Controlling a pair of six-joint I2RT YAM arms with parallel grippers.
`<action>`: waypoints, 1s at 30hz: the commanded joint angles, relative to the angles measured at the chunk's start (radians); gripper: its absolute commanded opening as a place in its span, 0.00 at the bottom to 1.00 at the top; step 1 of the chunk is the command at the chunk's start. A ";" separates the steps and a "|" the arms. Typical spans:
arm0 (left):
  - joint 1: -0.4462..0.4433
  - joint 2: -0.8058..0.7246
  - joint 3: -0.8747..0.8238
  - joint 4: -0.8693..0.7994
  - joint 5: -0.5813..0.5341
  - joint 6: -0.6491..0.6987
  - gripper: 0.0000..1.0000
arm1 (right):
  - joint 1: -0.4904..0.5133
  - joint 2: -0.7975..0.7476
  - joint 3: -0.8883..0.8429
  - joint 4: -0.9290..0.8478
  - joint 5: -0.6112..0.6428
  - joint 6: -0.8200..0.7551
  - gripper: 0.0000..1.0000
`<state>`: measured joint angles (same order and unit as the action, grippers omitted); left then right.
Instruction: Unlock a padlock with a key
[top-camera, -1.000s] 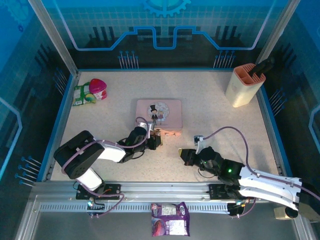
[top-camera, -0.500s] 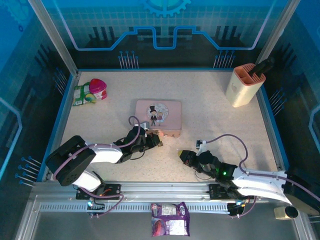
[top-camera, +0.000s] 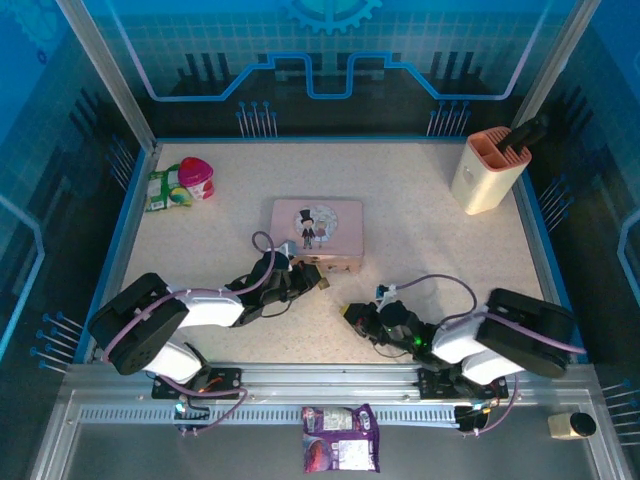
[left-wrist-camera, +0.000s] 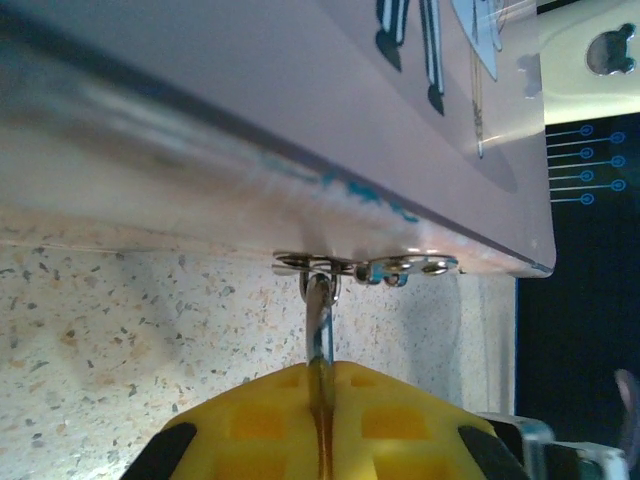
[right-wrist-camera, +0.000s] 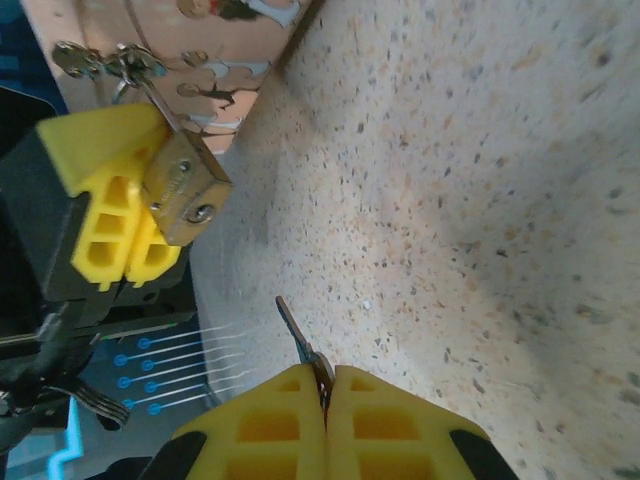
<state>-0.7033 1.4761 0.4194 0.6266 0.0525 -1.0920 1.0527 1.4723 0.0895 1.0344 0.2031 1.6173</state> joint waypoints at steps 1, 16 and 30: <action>-0.003 -0.045 -0.001 0.142 0.034 -0.024 0.00 | 0.001 0.145 0.025 0.309 -0.034 0.080 0.00; -0.004 -0.040 -0.029 0.194 0.025 -0.060 0.00 | -0.006 0.221 0.021 0.389 -0.008 0.124 0.00; -0.011 -0.036 -0.037 0.232 0.027 -0.086 0.00 | -0.036 0.212 0.023 0.389 -0.031 0.163 0.00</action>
<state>-0.7048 1.4761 0.3866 0.7242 0.0502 -1.1740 1.0264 1.6962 0.1177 1.3903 0.1734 1.7699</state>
